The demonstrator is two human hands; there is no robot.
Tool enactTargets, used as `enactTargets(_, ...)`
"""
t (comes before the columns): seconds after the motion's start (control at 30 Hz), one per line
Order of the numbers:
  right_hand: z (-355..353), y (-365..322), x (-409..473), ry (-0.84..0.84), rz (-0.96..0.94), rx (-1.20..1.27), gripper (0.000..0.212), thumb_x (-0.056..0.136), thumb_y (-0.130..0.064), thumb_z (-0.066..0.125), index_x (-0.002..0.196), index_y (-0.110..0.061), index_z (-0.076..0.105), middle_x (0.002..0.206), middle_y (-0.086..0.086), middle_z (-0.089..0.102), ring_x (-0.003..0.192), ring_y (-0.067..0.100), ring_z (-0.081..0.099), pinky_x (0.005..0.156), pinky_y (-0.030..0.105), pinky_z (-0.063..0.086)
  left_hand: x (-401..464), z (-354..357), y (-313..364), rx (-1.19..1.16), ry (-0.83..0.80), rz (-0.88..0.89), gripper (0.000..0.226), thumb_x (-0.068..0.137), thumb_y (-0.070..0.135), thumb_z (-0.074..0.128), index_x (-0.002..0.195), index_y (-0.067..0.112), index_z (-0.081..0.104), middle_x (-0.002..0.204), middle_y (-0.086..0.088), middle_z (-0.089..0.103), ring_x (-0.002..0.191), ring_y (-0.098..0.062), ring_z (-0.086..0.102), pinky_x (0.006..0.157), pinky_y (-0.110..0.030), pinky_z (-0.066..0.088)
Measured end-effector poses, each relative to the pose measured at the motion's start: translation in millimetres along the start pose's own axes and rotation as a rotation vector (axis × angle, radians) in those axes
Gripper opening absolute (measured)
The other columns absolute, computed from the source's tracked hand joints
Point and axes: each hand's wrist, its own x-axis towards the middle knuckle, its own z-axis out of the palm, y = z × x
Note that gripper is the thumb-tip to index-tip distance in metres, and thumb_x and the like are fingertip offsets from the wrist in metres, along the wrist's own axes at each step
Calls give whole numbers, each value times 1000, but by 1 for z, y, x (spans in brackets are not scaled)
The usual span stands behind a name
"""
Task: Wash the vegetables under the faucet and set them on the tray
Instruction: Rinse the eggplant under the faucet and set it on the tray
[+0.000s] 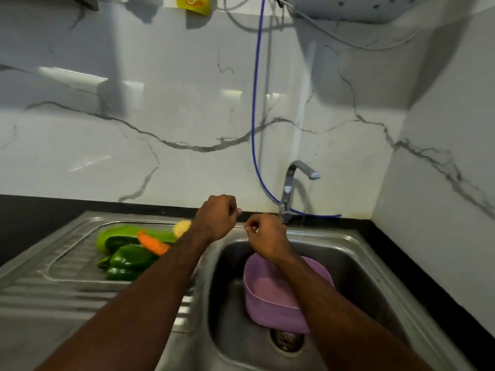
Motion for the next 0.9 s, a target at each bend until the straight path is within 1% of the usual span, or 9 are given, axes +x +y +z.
enactTargets(0.27,-10,127,-28,-133,211,-187,21,93,-20,57,90,-12,77,94,10,77,93,30,72,84,36,55,-5,133,37,-133,-202,-20,19,89,30,66,77,15,64,79,-6,68,77,-27,63,67,-31,46)
enactTargets(0.37,-1,165,-42,-329,214,-317,25,97,-16,55,110,-10,75,115,12,74,112,30,67,95,33,50,-16,172,39,-142,-278,-64,20,91,31,64,78,17,63,82,-6,69,76,-24,63,65,-29,43)
enactTargets(0.53,29,206,-40,-776,274,-420,34,92,-11,72,125,-4,71,134,14,66,125,32,59,102,31,45,-26,214,16,-111,-358,-152,18,95,25,61,80,15,63,92,-12,71,88,-29,64,74,-34,41)
enactTargets(0.63,46,214,-34,-840,348,-487,34,95,-18,66,128,-8,69,141,14,62,129,33,58,110,36,41,-24,229,1,-110,-402,-205,19,94,26,63,87,10,70,95,-11,72,92,-29,65,81,-35,48)
enactTargets(0.7,54,214,-35,-815,389,-494,38,98,-22,60,134,-13,65,148,13,55,138,34,49,120,40,32,-21,230,1,-129,-403,-206,18,93,26,65,79,13,67,92,-12,73,91,-30,66,80,-35,49)
enactTargets(0.73,62,219,-35,-800,394,-496,41,98,-23,59,137,-15,62,149,13,53,139,33,47,116,36,36,-19,236,0,-131,-406,-202,20,92,25,65,75,15,64,91,-11,73,90,-30,66,80,-35,49)
enactTargets(0.77,68,227,-34,-788,410,-506,45,95,-24,60,139,-14,61,148,13,55,138,32,49,101,27,46,-18,236,1,-136,-409,-196,20,92,26,65,75,16,64,90,-11,73,90,-29,66,81,-36,50)
enactTargets(0.83,73,236,-34,-771,396,-504,56,90,-28,64,142,-8,58,142,12,60,129,29,58,65,21,44,-19,239,1,-124,-429,-189,18,92,25,64,81,12,69,90,-9,73,89,-27,66,81,-36,51)
enactTargets(0.9,69,231,-31,-766,411,-346,50,96,-30,63,139,-6,59,136,7,62,115,22,64,68,22,43,-21,242,-1,-123,-429,-196,16,92,22,62,86,10,72,92,-10,74,90,-28,67,81,-37,51)
